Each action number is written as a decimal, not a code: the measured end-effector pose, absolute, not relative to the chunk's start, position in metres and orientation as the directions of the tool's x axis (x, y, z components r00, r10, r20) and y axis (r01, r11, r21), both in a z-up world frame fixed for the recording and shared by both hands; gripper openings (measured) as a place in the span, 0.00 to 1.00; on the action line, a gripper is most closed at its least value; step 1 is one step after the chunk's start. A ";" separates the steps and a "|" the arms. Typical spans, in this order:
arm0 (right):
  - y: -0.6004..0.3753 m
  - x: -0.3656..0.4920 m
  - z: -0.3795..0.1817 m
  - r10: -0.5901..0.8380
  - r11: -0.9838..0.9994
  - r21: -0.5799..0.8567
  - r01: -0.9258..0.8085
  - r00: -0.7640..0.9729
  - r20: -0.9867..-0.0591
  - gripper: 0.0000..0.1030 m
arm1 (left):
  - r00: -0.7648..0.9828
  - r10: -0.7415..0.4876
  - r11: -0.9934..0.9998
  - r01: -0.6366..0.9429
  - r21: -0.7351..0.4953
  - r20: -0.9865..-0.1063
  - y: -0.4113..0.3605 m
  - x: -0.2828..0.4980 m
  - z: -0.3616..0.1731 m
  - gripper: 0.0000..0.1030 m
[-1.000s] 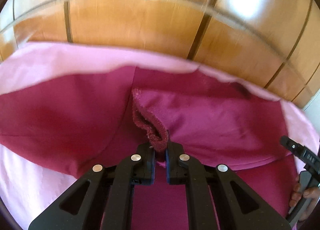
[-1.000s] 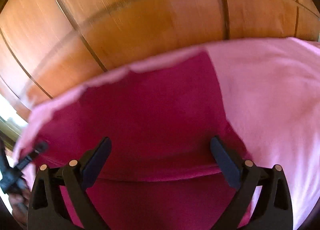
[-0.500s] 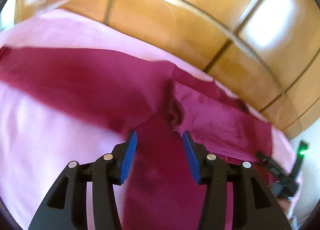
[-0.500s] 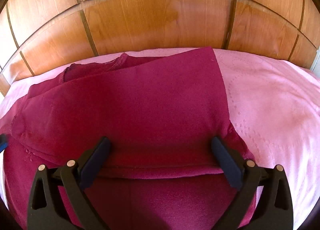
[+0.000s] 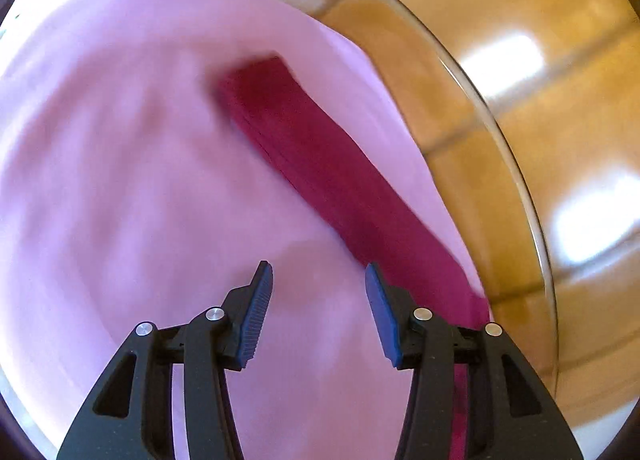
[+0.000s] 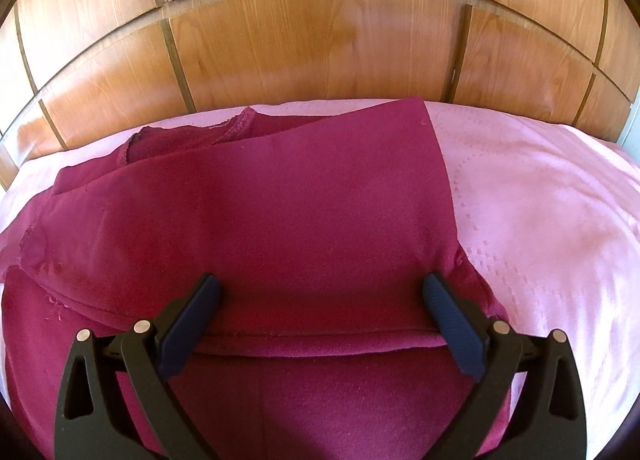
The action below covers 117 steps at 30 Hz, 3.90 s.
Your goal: Fold small clothes
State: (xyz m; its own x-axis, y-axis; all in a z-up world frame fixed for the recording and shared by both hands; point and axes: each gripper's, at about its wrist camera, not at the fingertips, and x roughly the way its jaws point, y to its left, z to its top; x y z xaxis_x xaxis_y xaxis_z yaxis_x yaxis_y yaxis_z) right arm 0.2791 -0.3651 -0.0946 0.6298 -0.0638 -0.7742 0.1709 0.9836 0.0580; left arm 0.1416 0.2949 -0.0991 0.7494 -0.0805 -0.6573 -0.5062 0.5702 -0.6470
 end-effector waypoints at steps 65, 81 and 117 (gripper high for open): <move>-0.138 0.325 -0.080 0.654 0.754 0.630 -0.189 0.315 -0.688 0.25 | 0.697 -0.144 0.902 -0.200 -0.382 -0.703 0.106 0.143 -0.108 0.43; -0.176 0.292 0.065 0.481 0.877 0.300 -0.375 0.671 -0.565 0.08 | 0.681 -0.057 0.877 -0.315 -0.363 -0.730 0.092 0.190 -0.101 0.61; -0.409 0.241 -0.059 0.042 0.950 0.242 0.197 0.689 -0.724 0.07 | 0.765 -0.189 0.973 0.060 -0.225 -0.616 0.018 0.183 -0.052 0.15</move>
State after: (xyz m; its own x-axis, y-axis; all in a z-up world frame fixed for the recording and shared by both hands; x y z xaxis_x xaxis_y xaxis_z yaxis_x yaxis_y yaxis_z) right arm 0.2407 -0.4090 -0.0588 0.6890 0.0417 -0.7236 0.1967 0.9501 0.2421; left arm 0.1834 0.0184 -0.0523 0.7647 -0.1894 -0.6159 0.0597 0.9725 -0.2249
